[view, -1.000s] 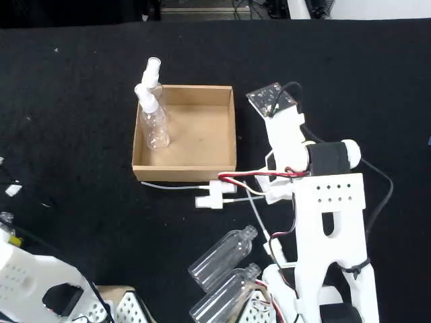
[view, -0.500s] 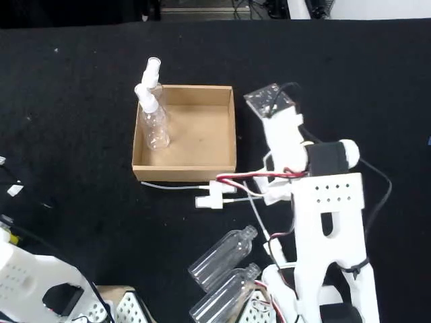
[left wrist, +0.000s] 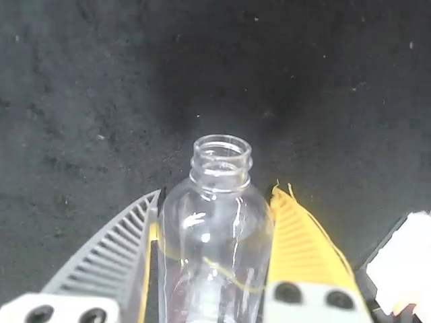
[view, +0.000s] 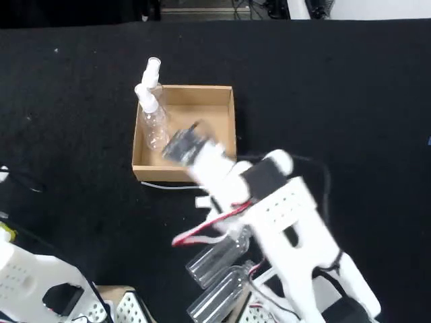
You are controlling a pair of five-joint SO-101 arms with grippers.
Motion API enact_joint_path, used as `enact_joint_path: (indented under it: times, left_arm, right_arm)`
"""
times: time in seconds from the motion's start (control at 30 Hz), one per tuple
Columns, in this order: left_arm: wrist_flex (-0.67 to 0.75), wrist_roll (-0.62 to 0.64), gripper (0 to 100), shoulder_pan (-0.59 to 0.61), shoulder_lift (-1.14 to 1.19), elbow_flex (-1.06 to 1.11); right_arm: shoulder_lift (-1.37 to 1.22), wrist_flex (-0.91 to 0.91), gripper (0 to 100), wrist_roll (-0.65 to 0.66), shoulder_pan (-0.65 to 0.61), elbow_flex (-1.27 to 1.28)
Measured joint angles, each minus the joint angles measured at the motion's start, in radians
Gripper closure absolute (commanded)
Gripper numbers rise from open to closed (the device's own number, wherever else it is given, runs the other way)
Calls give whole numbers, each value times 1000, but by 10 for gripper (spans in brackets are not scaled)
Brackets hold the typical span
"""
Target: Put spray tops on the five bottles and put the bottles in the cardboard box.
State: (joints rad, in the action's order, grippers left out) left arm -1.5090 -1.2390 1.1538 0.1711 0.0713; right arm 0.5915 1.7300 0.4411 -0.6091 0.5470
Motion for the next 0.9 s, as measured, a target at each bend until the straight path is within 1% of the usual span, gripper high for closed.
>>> enact_joint_path:
  times: [0.1, 0.2, 0.27, 0.37, 0.47, 0.57, 0.67, 0.73, 0.9]
  left_arm:
    - [-5, 26, 855, 0, 0, -2]
    - [-5, 31, 898, 0, 0, -2]
    - [-5, 35, 919, 0, 0, -2]
    - [-5, 35, 923, 0, 0, -2]
    - [-5, 35, 924, 0, 0, -2]
    - [-6, 35, 934, 0, 0, -2]
    - [-51, 35, 973, 0, 0, -2]
    - [-77, 35, 966, 0, 0, -2]
    - [-91, 35, 964, 0, 0, -2]
  right_arm:
    - [0, -77, 821, 23, -9, 106]
    - [0, -201, 821, 55, -9, 201]
    - [0, -267, 820, 118, -9, 258]
    - [0, -330, 820, 232, -9, 308]
    - [0, -373, 779, 310, -9, 319]
    - [0, -405, 743, 334, -9, 321]
    - [0, -439, 745, 339, -9, 321]
    - [0, -453, 745, 341, -9, 331]
    - [0, -512, 745, 400, -9, 423]
